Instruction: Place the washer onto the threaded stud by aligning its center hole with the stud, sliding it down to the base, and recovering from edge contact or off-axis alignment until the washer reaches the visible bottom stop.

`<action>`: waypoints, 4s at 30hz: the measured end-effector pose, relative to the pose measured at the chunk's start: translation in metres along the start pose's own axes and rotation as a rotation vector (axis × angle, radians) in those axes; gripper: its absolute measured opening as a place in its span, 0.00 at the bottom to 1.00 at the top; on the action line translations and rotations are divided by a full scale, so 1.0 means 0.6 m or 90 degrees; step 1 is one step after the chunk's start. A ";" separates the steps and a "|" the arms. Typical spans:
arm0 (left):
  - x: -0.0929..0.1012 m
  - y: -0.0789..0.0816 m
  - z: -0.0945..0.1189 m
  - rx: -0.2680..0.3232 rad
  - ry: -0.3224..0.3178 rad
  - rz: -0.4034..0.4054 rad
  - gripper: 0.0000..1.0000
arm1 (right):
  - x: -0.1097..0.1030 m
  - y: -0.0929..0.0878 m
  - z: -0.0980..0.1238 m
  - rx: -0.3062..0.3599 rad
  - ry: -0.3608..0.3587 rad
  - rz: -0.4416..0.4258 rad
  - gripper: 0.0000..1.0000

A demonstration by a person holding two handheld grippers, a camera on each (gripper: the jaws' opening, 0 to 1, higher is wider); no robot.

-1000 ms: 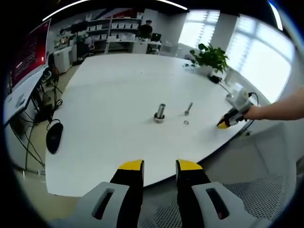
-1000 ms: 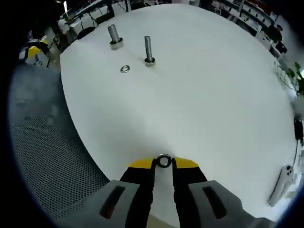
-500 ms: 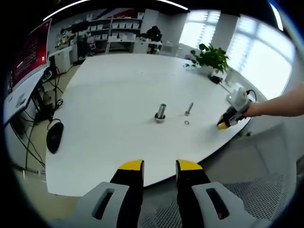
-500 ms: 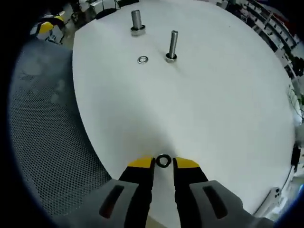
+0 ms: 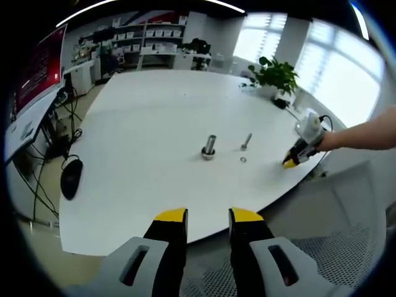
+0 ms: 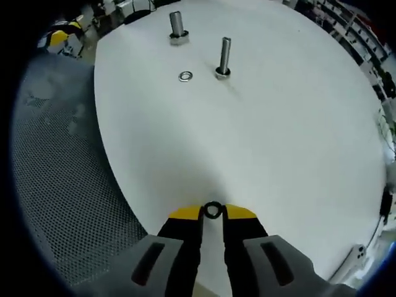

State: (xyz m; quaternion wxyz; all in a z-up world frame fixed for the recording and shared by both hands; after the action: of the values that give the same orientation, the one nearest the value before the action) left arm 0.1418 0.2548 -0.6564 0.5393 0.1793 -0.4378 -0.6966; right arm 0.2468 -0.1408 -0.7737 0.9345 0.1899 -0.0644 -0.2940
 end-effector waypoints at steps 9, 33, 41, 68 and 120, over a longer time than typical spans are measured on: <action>0.001 0.000 0.001 0.001 -0.002 0.000 0.24 | 0.008 -0.010 0.005 0.072 -0.003 -0.125 0.13; 0.002 -0.001 0.001 -0.003 -0.006 -0.004 0.24 | -0.005 0.137 0.011 0.152 -0.046 -0.008 0.12; 0.003 -0.001 0.000 -0.002 -0.008 -0.004 0.24 | -0.004 0.207 0.020 0.198 -0.050 0.019 0.12; 0.001 0.001 0.001 0.007 -0.006 0.000 0.24 | 0.005 0.271 -0.003 0.168 -0.037 0.091 0.12; 0.000 0.001 0.001 0.007 -0.003 0.003 0.24 | 0.014 0.238 -0.075 0.083 -0.019 0.060 0.19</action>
State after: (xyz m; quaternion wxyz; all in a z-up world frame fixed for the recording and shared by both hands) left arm 0.1418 0.2549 -0.6557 0.5388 0.1797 -0.4431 -0.6936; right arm 0.3391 -0.0236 -0.7591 0.9319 0.2423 -0.1064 -0.2481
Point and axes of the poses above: the point that each gripper's makers call its tool centre point, and the gripper's own axes: z roughly backward along the fingers, x roughly to its right, y roughly out of its top, the point moved 7 cm from there along z, roughly backward along the fingers, and after that the axes turned 11 degrees about x, right-handed, at the moved point
